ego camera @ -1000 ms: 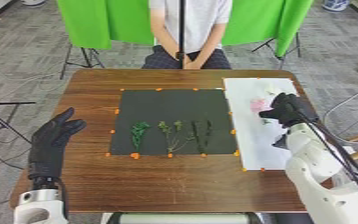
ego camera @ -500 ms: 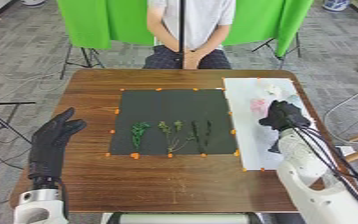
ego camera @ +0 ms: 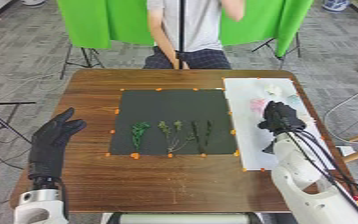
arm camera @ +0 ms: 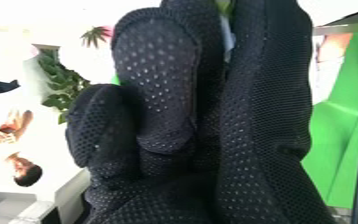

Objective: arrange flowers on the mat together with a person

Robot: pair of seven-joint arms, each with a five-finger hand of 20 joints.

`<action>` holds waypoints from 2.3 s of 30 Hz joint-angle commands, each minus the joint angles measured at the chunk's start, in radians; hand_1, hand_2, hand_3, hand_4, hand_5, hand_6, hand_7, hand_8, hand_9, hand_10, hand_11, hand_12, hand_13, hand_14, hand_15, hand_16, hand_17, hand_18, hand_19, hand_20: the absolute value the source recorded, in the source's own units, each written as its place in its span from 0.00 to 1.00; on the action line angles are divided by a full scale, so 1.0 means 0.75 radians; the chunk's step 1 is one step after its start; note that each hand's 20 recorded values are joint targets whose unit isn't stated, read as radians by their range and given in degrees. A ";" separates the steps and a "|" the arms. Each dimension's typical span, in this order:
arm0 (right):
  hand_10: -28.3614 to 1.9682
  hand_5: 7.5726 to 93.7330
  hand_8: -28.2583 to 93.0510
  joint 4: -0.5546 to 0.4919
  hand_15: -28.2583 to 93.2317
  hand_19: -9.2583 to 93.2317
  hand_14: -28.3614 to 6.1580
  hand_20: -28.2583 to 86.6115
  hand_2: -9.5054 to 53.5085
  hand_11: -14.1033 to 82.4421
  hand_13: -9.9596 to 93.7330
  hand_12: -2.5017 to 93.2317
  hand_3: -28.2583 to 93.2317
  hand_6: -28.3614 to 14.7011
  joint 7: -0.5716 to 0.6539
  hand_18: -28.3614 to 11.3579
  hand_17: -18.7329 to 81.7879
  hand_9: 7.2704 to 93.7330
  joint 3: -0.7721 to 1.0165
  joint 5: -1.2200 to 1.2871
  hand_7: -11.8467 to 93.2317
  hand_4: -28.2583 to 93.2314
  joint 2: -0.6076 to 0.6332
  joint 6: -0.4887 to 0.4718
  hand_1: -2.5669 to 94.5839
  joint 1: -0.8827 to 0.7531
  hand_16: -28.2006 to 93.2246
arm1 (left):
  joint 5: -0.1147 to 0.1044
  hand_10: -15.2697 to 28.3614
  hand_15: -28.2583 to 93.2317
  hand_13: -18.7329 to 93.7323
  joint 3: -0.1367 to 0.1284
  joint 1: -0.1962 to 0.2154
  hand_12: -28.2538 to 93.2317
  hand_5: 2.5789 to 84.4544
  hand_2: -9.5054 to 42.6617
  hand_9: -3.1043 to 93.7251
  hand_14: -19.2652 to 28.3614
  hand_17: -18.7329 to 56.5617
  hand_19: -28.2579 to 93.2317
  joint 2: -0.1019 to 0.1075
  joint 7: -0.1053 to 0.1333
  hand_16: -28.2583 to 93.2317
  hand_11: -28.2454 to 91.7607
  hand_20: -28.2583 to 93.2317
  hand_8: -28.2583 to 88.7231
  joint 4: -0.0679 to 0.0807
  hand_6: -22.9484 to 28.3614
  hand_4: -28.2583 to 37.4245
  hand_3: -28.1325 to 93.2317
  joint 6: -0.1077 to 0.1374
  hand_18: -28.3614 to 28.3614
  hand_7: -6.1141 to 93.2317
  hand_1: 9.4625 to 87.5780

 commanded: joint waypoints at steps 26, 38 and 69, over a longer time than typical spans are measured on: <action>0.67 0.84 0.34 -0.121 0.62 0.91 0.80 0.49 0.00 0.30 1.00 0.41 0.00 0.64 -0.301 0.57 0.88 1.00 -0.568 0.297 0.26 0.57 -0.272 -0.047 1.00 0.664 0.40 | -0.115 0.71 0.43 0.55 -0.047 0.006 0.37 0.58 0.09 0.57 0.79 0.41 0.31 0.056 0.030 0.25 0.42 0.41 0.20 0.049 0.52 0.13 0.79 0.038 0.72 0.20 0.19; 0.67 0.83 0.34 0.097 0.62 0.91 0.80 0.49 0.00 0.30 1.00 0.41 0.00 0.64 -0.368 0.57 0.88 1.00 -0.834 0.218 0.26 0.57 -0.470 -0.217 0.99 0.721 0.40 | -0.210 0.71 0.44 0.55 -0.066 0.005 0.37 0.58 0.18 0.57 0.80 0.41 0.31 0.057 0.089 0.25 0.42 0.41 0.20 0.119 0.51 0.06 0.79 0.160 0.72 0.20 0.15; 0.65 0.81 0.32 0.374 0.61 0.91 0.80 0.50 0.00 0.29 1.00 0.40 0.00 0.66 -0.358 0.56 0.88 1.00 -0.884 0.015 0.26 0.58 -0.620 -0.308 0.93 0.709 0.40 | -0.192 0.71 0.44 0.55 0.055 -0.107 0.37 0.58 0.20 0.57 0.80 0.41 0.31 0.081 0.076 0.24 0.43 0.41 0.20 0.197 0.51 0.00 0.80 0.112 0.72 0.20 0.11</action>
